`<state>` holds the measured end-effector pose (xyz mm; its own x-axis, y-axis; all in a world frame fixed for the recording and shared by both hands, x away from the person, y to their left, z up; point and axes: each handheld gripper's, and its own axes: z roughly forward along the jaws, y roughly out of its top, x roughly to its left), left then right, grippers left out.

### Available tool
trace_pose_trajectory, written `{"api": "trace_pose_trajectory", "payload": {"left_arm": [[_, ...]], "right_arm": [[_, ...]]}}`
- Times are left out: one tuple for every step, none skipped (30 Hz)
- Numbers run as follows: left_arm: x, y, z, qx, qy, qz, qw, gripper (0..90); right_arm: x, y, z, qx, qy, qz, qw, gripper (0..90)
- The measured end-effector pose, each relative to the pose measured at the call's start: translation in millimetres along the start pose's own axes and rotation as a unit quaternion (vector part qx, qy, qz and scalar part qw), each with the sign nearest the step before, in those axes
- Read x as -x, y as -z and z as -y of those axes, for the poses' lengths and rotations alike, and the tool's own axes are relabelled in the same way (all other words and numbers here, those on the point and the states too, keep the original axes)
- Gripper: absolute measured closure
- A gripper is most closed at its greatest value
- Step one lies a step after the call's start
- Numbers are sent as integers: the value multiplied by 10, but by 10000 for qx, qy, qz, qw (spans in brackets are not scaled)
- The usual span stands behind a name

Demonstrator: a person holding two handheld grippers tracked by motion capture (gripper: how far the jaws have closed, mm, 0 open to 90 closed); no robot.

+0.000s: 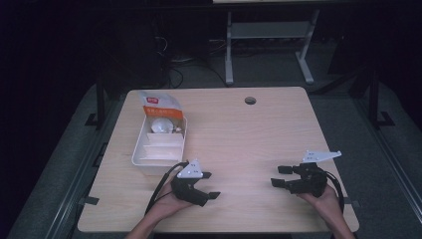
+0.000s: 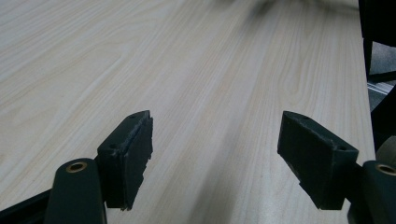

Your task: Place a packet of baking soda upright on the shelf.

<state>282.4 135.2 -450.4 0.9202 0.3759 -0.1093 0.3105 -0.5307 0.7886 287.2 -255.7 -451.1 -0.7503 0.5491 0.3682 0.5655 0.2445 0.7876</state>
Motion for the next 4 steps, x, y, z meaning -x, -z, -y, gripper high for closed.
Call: {"api": "trace_pose_trajectory", "payload": {"left_arm": [[-1, 2, 2, 7, -3, -4, 10000, 260], [-3, 4, 4, 9, -15, -13, 10000, 260], [-4, 3, 6, 14, -17, -16, 10000, 260], [-4, 3, 7, 16, -23, -22, 10000, 260]], "right_arm": [[3, -6, 7, 15, -27, -4, 10000, 291], [9, -16, 12, 12, -40, 7, 10000, 285], [13, -30, 14, 17, -53, 23, 10000, 281], [16, -46, 14, 16, -62, 7, 10000, 279]]}}
